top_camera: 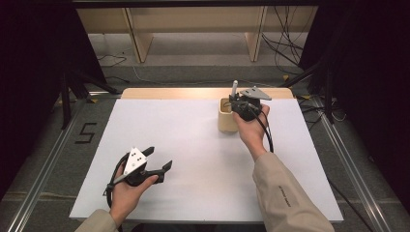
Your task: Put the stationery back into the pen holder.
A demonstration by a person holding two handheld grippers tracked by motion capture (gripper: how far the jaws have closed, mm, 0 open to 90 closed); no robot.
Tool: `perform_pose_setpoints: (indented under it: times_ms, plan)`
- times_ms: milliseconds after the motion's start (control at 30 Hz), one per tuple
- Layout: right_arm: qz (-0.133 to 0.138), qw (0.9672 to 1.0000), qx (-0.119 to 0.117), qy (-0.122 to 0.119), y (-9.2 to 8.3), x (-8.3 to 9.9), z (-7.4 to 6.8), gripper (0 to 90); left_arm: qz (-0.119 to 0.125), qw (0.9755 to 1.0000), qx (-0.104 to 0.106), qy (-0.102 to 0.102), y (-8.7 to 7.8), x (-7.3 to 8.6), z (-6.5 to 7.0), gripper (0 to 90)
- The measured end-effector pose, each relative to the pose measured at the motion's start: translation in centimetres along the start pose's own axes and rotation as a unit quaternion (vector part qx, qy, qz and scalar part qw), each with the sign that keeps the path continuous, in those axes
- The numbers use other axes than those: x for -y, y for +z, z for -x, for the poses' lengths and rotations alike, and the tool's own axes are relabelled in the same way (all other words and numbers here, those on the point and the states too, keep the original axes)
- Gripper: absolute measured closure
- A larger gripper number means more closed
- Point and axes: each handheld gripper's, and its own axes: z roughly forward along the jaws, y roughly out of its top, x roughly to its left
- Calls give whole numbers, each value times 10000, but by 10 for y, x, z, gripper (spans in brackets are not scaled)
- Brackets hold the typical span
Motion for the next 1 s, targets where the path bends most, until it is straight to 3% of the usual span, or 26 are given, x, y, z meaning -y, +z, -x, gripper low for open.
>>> perform_pose_setpoints:
  times_ms: [1000]
  plan:
    - [-473,9989,26,-36,17,13,5,788,-46,10000,32,22,1,1,1,185]
